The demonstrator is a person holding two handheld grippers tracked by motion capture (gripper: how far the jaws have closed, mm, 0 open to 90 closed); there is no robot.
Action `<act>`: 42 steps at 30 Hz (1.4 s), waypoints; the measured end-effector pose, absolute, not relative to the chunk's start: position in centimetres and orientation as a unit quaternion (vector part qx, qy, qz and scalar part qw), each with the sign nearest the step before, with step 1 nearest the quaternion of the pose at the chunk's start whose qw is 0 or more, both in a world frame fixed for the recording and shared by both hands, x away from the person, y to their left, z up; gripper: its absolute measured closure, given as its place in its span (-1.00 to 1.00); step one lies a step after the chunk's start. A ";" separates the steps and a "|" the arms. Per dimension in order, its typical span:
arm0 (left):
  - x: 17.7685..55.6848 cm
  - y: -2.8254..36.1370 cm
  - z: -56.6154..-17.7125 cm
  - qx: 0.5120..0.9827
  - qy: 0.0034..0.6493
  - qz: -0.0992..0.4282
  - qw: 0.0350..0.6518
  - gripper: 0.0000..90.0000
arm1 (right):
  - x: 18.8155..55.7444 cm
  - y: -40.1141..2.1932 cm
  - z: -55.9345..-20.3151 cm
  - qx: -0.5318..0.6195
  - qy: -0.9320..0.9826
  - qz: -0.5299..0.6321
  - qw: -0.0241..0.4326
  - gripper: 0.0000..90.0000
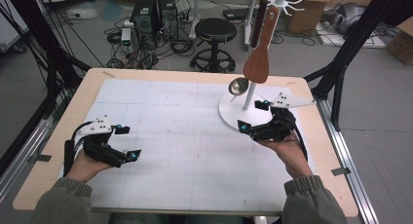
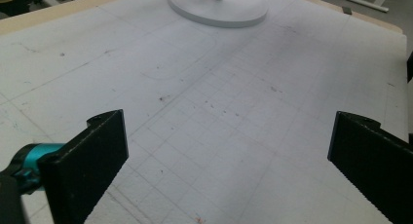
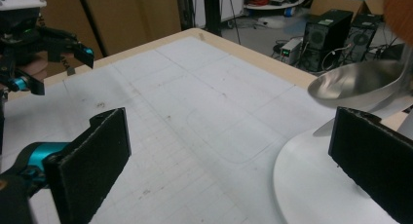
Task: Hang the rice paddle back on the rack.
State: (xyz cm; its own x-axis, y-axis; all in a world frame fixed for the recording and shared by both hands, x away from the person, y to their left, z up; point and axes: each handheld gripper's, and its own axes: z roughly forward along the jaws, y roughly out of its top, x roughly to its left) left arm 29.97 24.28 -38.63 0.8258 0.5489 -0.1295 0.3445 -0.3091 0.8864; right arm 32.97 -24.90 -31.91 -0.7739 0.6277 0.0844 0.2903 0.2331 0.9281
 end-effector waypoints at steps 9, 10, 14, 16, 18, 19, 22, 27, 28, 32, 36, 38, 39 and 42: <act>30.0 24.6 -38.7 0.801 0.283 0.096 0.519 -0.96 | 32.2 -25.1 -33.9 0.306 0.769 0.540 0.154 -0.98; 30.0 24.6 -38.8 0.800 0.285 0.098 0.519 -0.96 | 32.1 -25.2 -34.0 0.307 0.769 0.540 0.154 -0.98; 30.0 24.9 -38.9 0.798 0.289 0.097 0.520 -0.96 | 31.7 -25.3 -34.7 0.309 0.769 0.538 0.152 -0.98; 30.0 25.0 -38.9 0.797 0.290 0.095 0.521 -0.96 | 31.5 -25.4 -35.1 0.311 0.768 0.539 0.151 -0.98; 30.0 25.2 -39.0 0.796 0.291 0.096 0.522 -0.96 | 31.4 -25.4 -35.5 0.313 0.768 0.539 0.149 -0.98; 30.0 25.3 -39.0 0.795 0.292 0.096 0.522 -0.96 | 31.3 -25.4 -35.7 0.314 0.769 0.538 0.147 -0.98; 30.0 25.5 -39.2 0.795 0.296 0.096 0.521 -0.96 | 31.1 -25.5 -36.4 0.316 0.769 0.536 0.144 -0.98; 30.0 25.7 -39.2 0.794 0.298 0.096 0.521 -0.96 | 30.7 -25.7 -37.3 0.323 0.769 0.534 0.141 -0.98; 30.0 25.7 -39.3 0.794 0.298 0.095 0.521 -0.96 | 30.6 -25.8 -37.4 0.325 0.768 0.533 0.142 -0.98; 29.9 25.7 -39.4 0.794 0.299 0.094 0.521 -0.96 | 30.3 -26.2 -38.0 0.330 0.767 0.532 0.141 -0.98; 29.9 25.7 -39.5 0.794 0.298 0.095 0.521 -0.96 | 29.9 -26.6 -38.6 0.336 0.766 0.531 0.140 -0.98; 29.8 25.8 -39.5 0.794 0.297 0.095 0.521 -0.96 | 29.7 -26.8 -38.8 0.337 0.765 0.531 0.139 -0.98; 29.8 25.8 -39.5 0.794 0.299 0.094 0.521 -0.96 | 29.6 -26.8 -38.9 0.339 0.765 0.531 0.138 -0.98; 29.8 25.8 -39.6 0.795 0.299 0.094 0.519 -0.96 | 29.2 -27.2 -39.3 0.342 0.762 0.532 0.136 -0.98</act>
State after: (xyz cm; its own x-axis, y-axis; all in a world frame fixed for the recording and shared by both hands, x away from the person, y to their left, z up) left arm 29.79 25.85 -39.57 0.8031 0.5737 -0.1612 0.3784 -0.2820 0.8816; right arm 29.22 -27.18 -39.26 -0.7288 0.6667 0.1561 0.3765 0.1998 0.9046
